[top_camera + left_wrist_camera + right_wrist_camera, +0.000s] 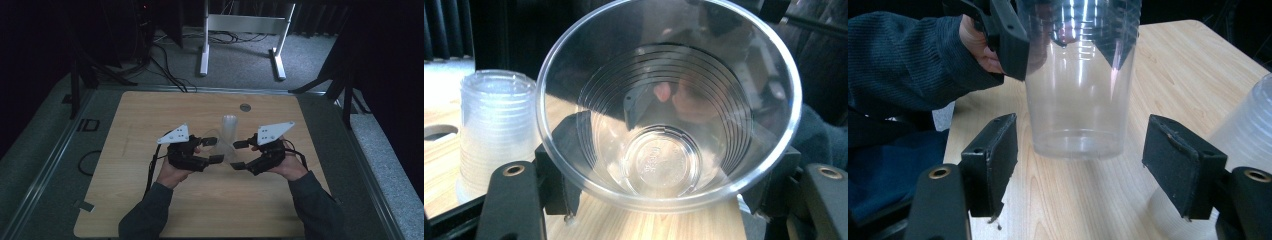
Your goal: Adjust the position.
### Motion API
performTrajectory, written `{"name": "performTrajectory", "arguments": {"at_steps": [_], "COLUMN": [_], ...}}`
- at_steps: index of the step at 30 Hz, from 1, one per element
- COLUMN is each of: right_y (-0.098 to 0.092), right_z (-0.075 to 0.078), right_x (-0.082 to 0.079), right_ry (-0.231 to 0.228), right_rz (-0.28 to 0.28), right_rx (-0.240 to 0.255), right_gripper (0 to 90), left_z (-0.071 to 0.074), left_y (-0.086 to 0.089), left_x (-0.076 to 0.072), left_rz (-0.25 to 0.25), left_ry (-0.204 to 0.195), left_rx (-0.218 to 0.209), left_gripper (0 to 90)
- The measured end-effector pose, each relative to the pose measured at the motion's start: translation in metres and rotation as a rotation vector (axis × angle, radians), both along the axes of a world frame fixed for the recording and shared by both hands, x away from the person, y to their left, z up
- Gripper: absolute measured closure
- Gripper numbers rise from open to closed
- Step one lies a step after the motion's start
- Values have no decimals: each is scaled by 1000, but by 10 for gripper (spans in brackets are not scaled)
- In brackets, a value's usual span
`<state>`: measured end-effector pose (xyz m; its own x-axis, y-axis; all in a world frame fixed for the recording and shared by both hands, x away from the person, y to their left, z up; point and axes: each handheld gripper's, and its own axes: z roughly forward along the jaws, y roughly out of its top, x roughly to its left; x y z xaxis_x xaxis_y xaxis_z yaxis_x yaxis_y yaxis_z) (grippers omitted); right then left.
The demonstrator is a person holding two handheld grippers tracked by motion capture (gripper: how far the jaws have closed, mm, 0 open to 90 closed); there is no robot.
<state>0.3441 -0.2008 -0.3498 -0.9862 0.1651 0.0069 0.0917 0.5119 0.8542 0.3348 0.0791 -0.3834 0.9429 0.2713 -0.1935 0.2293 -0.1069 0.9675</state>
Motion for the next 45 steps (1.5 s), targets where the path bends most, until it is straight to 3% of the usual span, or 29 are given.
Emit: {"name": "performTrajectory", "arguments": {"at_steps": [16,24,26,34,35,37,41,45], "right_y": [11,15,17,21,21,21,21,21], "right_z": [-10,-14,-18,-21,-22,-22,-22,-22], "right_x": [0,0,0,0,0,0,0,-1], "right_ry": [-3,1,3,1,0,1,1,6], "right_rz": [12,21,15,16,19,19,16,8], "right_rx": [-78,-106,-134,-138,-144,-139,-129,-106], "right_gripper": [293,296,298,336,388,403,408,410], "left_z": [0,1,1,1,1,1,1,1], "left_y": [-9,-14,-15,-16,-15,-15,-15,-15], "left_x": [-4,-5,-6,-6,-6,-6,-6,-7], "left_rz": [-17,-28,-28,-25,-23,-22,-22,-12], "left_ry": [-20,-30,-35,-40,-37,-35,-35,-29], "left_rx": [108,139,150,158,151,140,131,92], "left_gripper": [309,309,309,310,310,308,292,260]}}
